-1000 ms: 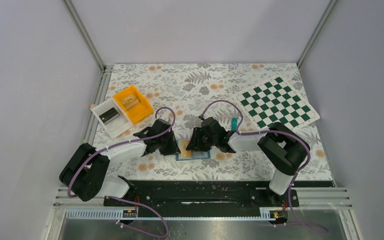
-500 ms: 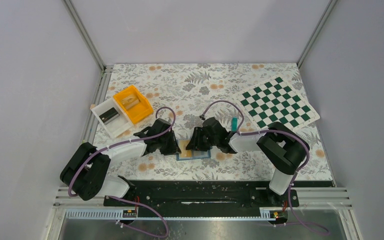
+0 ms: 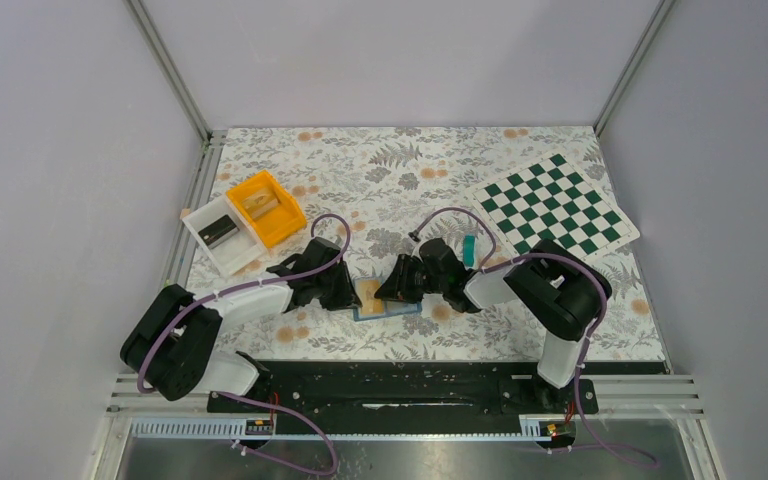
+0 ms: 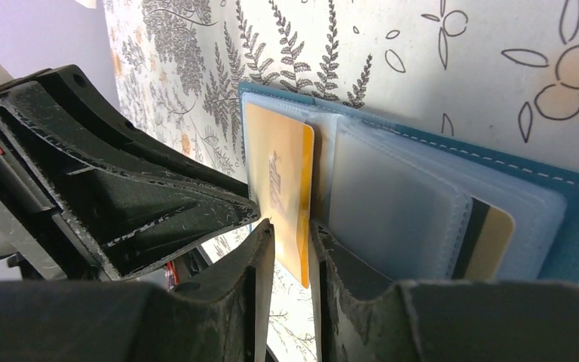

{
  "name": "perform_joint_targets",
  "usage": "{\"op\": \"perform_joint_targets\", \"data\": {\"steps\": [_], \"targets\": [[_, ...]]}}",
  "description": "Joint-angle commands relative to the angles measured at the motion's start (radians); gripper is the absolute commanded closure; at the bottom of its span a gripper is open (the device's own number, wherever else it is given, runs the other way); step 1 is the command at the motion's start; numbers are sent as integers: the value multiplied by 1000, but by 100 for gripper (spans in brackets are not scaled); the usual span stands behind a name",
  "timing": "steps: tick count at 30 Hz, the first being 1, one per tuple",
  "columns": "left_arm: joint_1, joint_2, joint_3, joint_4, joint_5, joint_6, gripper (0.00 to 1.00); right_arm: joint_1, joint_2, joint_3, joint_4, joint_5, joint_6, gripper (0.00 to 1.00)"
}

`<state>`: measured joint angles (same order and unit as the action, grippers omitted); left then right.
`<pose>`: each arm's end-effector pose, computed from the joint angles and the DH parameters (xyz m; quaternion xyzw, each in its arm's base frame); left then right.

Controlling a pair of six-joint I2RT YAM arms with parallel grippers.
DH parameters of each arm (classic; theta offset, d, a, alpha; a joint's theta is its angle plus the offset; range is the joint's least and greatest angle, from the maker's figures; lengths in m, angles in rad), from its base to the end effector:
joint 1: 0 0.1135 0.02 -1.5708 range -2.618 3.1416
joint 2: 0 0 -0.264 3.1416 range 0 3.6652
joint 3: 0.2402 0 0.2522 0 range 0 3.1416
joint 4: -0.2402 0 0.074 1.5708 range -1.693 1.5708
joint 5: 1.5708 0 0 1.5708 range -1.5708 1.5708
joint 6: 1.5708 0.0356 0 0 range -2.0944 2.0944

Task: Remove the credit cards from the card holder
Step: Remove the credit card from the card holder.

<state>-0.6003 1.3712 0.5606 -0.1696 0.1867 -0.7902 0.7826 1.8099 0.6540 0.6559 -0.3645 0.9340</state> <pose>0.1948 -0.1414 0.1456 -0.0633 0.9508 -0.2541 0.1654 0.2253 0.2419 0.1186 -0.0282 0.8504 0.4816 0.2100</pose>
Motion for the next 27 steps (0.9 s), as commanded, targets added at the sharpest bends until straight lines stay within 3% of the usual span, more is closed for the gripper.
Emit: {"op": "perform_joint_targets", "data": {"steps": [1, 13, 19, 27], "targets": [[-12, 42, -33, 43, 42, -6, 88, 2, 15, 2, 171, -113, 45, 71], [-12, 50, -12, 22, 43, 11, 97, -3, -4, 5, 164, -177, 13, 78], [-12, 34, -3, 17, 55, 15, 97, -4, -15, 38, 43, -195, -67, 80], [-11, 32, 3, 19, 69, 13, 96, -4, 8, 67, 13, -211, -79, 84]]}}
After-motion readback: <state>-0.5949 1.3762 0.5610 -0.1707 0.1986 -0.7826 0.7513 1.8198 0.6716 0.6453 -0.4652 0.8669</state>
